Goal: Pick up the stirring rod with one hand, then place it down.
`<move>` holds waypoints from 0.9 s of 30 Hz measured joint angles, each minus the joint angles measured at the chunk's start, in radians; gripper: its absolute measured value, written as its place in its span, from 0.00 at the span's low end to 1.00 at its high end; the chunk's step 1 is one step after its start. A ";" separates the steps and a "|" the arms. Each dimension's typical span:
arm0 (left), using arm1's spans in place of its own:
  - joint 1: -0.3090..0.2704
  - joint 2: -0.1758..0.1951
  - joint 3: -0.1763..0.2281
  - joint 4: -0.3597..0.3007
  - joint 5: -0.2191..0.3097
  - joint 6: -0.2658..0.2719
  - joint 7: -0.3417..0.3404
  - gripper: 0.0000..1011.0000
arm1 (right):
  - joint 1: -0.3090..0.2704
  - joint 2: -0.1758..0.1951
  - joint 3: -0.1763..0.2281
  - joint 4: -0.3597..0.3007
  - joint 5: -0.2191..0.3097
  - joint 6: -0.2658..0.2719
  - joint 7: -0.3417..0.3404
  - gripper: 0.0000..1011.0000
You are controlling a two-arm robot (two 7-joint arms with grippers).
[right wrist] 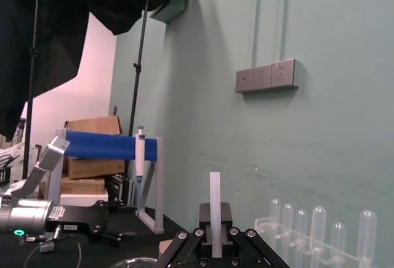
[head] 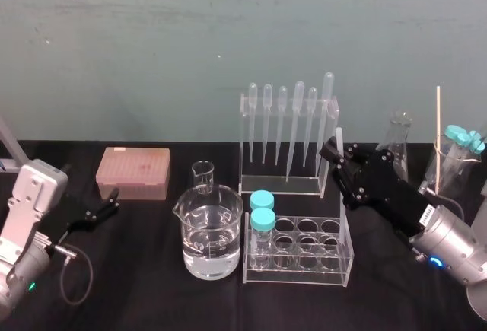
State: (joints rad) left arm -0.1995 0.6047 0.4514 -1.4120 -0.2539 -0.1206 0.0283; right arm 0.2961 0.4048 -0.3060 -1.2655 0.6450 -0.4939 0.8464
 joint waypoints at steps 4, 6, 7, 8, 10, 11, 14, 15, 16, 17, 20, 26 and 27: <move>0.000 0.000 0.000 0.000 0.000 0.000 0.000 0.99 | 0.010 -0.008 -0.003 0.024 0.006 -0.002 0.009 0.07; 0.000 0.000 0.000 0.000 0.000 0.000 0.000 0.99 | 0.014 -0.012 -0.004 0.033 0.009 -0.002 0.013 0.07; 0.000 0.000 0.000 0.000 0.000 0.000 0.000 0.99 | 0.016 -0.013 -0.005 0.037 0.010 -0.002 0.015 0.07; 0.000 0.000 0.000 0.000 0.000 0.000 0.000 0.99 | 0.021 -0.017 -0.007 0.047 0.013 -0.004 0.020 0.07; 0.000 0.000 0.000 0.000 0.000 0.000 0.000 0.99 | 0.026 -0.020 -0.009 0.056 0.014 -0.005 0.025 0.07; 0.000 0.000 0.000 0.000 0.000 0.000 0.000 0.99 | 0.029 -0.022 -0.011 0.061 0.015 -0.006 0.029 0.07; 0.000 0.000 0.000 0.000 0.000 0.000 0.000 0.99 | 0.045 -0.032 -0.017 0.095 0.030 -0.001 0.049 0.07; 0.000 0.000 0.000 0.000 0.000 0.000 0.000 0.99 | 0.045 -0.032 -0.017 0.095 0.030 -0.001 0.049 0.07; 0.000 0.000 0.000 0.000 0.000 0.000 0.000 0.99 | 0.050 -0.036 -0.018 0.107 0.036 0.002 0.056 0.07; 0.000 0.000 0.000 0.000 0.000 0.000 0.000 0.99 | 0.052 -0.037 -0.019 0.114 0.038 0.004 0.058 0.07; 0.000 0.000 0.000 0.000 0.000 0.000 0.000 0.99 | 0.061 -0.043 -0.024 0.140 0.045 0.011 0.069 0.07; 0.000 0.000 0.000 0.000 0.000 0.000 0.000 0.99 | 0.083 -0.055 -0.039 0.198 0.051 0.023 0.094 0.07; 0.000 0.000 0.000 0.000 0.000 0.000 0.000 0.99 | 0.085 -0.056 -0.040 0.204 0.051 0.025 0.097 0.07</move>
State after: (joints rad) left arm -0.1995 0.6047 0.4514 -1.4120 -0.2539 -0.1206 0.0283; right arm 0.3811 0.3493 -0.3463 -1.0614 0.6964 -0.4687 0.9430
